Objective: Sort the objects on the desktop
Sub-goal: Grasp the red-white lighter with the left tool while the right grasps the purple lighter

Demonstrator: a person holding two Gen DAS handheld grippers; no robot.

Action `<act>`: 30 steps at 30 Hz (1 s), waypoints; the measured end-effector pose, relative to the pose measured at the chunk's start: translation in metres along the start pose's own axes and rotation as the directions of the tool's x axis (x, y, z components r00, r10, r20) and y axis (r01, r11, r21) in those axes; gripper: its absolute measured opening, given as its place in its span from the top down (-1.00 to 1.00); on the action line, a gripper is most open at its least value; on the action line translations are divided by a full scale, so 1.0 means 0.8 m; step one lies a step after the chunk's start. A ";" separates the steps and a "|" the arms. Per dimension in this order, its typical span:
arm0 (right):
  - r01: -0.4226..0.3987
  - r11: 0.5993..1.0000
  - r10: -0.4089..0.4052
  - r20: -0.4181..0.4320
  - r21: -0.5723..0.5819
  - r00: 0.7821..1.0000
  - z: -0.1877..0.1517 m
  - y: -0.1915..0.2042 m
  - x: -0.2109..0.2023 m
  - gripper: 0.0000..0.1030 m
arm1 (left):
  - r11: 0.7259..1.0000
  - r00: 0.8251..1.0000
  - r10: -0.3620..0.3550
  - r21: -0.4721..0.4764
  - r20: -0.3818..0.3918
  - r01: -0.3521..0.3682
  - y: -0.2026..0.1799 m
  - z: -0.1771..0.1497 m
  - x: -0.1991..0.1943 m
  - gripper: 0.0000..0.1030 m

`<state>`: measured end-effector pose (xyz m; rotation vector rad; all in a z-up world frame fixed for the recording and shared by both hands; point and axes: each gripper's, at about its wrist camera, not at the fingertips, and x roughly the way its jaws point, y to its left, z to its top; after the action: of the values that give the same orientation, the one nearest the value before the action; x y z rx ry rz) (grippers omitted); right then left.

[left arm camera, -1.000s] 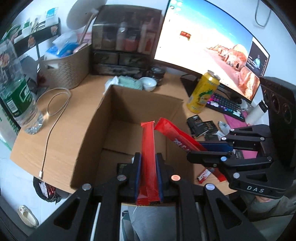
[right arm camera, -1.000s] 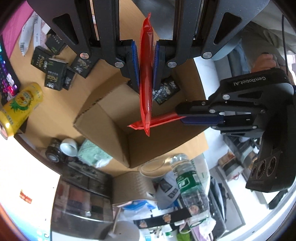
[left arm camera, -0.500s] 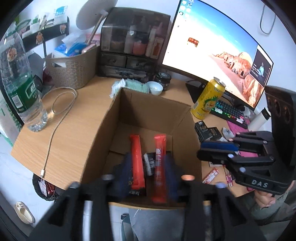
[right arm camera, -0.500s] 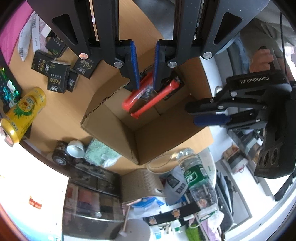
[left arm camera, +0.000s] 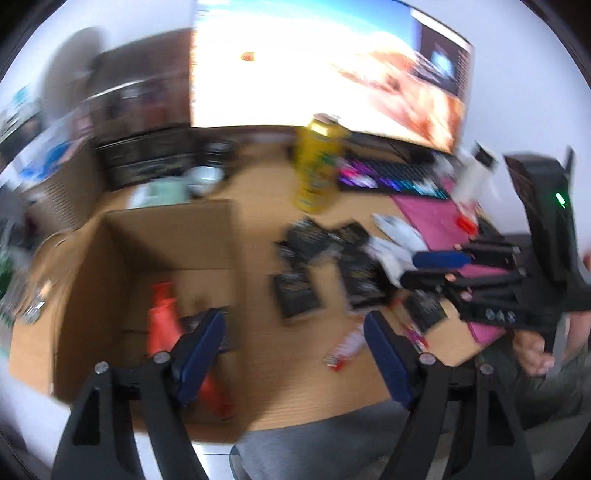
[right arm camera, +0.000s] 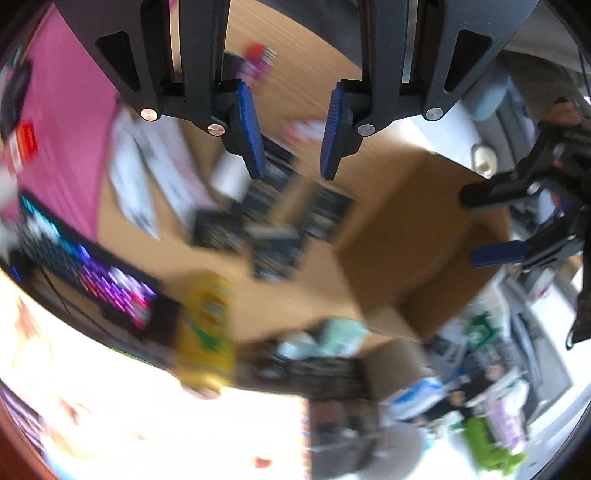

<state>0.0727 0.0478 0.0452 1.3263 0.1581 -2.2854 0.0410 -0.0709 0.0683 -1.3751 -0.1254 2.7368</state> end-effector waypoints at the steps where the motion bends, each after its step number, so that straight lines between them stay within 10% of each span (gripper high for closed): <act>1: 0.012 1.000 -0.012 -0.018 0.026 1.000 -0.012 -0.014 0.003 0.36 | 1.000 1.000 -0.016 0.022 -0.023 0.016 -0.013 0.000 0.011 -0.55; 10: -0.089 0.992 0.099 -0.114 0.089 0.989 -0.085 -0.038 0.033 0.36 | 0.994 0.972 -0.020 0.099 -0.233 0.044 -0.064 -0.025 0.117 -0.55; 22: -0.092 0.975 0.116 -0.107 0.203 0.987 -0.112 -0.061 0.053 0.36 | 0.997 0.954 -0.033 0.062 -0.298 0.054 -0.057 -0.040 0.147 -0.55; 30: -0.014 0.989 0.030 -0.106 0.148 0.994 -0.105 -0.044 0.066 0.36 | 0.994 0.947 -0.004 0.098 -0.320 0.038 -0.061 -0.046 0.161 -0.07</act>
<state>0.1003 0.0877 -0.0480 1.5199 0.0101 -2.2437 -0.0046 -0.0075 -0.0507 -1.7493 0.0215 2.4224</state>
